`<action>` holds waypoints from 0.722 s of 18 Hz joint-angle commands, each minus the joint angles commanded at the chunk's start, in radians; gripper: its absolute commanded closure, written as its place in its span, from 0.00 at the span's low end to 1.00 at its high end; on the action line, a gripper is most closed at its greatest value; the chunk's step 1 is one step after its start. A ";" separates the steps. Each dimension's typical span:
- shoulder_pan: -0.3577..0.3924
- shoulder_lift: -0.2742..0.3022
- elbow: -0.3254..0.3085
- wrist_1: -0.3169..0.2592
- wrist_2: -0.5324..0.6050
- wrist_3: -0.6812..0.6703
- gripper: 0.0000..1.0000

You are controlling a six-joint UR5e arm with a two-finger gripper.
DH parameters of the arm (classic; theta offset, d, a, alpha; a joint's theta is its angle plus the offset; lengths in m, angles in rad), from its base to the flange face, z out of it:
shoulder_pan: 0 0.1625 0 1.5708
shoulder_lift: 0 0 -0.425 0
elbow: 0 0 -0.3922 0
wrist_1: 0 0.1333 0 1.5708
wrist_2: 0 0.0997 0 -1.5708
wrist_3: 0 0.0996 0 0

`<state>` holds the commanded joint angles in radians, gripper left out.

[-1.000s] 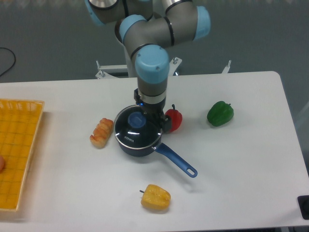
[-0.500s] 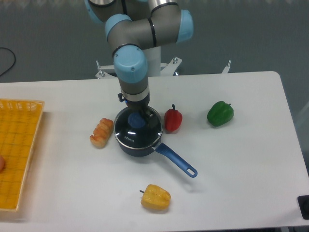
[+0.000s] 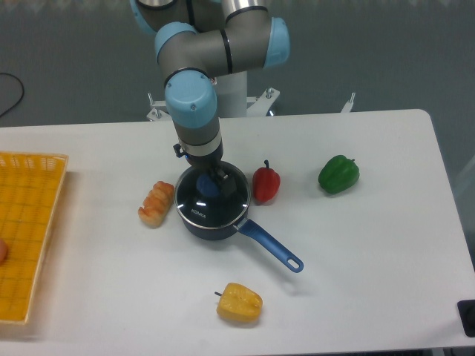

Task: Open the lid
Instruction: 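Lower the gripper over the glass lid and align with its knob, then close the gripper on the lid knob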

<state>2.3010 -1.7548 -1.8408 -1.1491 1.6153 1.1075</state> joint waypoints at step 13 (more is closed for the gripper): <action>-0.023 -0.028 -0.003 0.011 0.037 0.005 0.00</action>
<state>2.2780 -1.7825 -1.8438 -1.1382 1.6521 1.1121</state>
